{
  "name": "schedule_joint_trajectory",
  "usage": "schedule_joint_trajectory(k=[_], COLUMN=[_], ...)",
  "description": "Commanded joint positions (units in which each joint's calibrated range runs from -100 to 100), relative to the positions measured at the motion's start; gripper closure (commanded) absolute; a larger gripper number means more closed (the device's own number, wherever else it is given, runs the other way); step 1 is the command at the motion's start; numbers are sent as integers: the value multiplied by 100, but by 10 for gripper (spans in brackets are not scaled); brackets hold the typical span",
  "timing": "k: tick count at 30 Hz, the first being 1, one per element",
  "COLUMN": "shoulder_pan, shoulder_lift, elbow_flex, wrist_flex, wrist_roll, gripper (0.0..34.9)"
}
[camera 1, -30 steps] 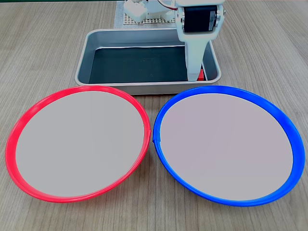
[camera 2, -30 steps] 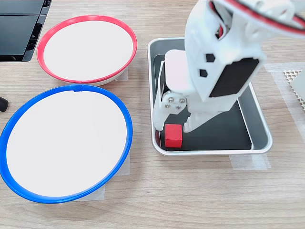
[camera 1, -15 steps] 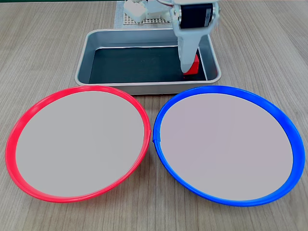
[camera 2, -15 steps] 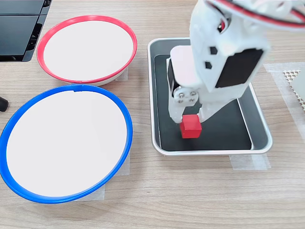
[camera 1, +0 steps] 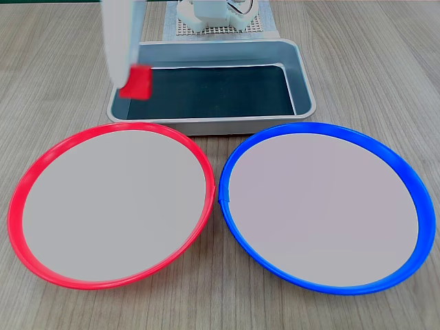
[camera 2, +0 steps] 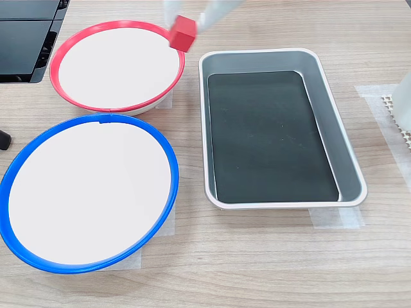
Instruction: Move a red block from tray to red dish
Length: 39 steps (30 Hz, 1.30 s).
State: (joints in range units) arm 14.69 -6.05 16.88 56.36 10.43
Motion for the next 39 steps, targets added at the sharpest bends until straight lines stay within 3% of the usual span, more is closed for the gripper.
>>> schedule_joint_trajectory(k=[1, 5, 8, 11, 14, 15, 16, 17, 18, 26, 30, 32, 39], shoulder_pan=[192, 192, 164, 136, 98, 79, 70, 51, 23, -617, -1069, -1210, -1050], shoulder_lift=[712, 1360, 1599, 1573, 1420, 1317, 1172, 951, 695, -2913, -4772, -6009, -8081], elbow_flex=[-172, -263, -309, -218, -108, -36, 65, 210, 410, 3924, 5654, 6646, 7966], wrist_flex=[-1381, -2388, -2784, -2941, -2941, -2933, -2908, -2883, -2859, -3346, -2941, -2388, -1315], wrist_roll=[88, 78, 93, 127, 132, 132, 112, 78, 34, -987, -1206, -1216, -1123], gripper=[343, 282, 174, 91, 68, 107, 198, 317, 346, 347, 347, 347, 347])
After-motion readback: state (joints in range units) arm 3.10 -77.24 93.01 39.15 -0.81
